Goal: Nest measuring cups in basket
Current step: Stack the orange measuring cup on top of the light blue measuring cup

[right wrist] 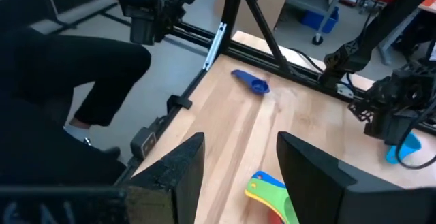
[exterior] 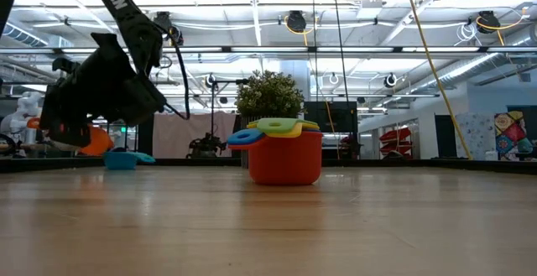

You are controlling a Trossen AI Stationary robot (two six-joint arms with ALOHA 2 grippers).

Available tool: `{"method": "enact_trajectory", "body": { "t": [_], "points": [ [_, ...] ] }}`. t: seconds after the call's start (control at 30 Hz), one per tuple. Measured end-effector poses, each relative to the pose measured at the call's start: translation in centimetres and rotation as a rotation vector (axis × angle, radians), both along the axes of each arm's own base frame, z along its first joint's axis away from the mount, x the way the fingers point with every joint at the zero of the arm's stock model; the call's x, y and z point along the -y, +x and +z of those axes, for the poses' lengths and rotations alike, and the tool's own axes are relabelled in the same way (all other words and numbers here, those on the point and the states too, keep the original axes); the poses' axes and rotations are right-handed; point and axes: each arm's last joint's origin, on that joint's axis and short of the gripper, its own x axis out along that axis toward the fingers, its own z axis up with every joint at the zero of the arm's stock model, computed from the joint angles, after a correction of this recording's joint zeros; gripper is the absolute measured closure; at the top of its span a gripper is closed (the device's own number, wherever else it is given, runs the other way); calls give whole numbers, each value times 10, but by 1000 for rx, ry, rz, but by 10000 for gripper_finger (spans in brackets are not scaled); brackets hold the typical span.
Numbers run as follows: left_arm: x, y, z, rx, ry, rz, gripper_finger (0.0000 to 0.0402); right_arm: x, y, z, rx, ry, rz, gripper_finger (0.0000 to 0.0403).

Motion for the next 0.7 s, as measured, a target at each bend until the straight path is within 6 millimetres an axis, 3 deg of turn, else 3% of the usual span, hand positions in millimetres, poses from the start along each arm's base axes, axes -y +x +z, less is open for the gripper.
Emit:
{"method": "enact_trajectory", "body": {
  "t": [0.3,0.7],
  "points": [
    [-9,13,12,54,91,-63,396,13,-15,-7,56,69,-6,225],
    [-35,7,6,116,99,5,392,14,-16,-22,18,75,-15,247]
  ]
}}
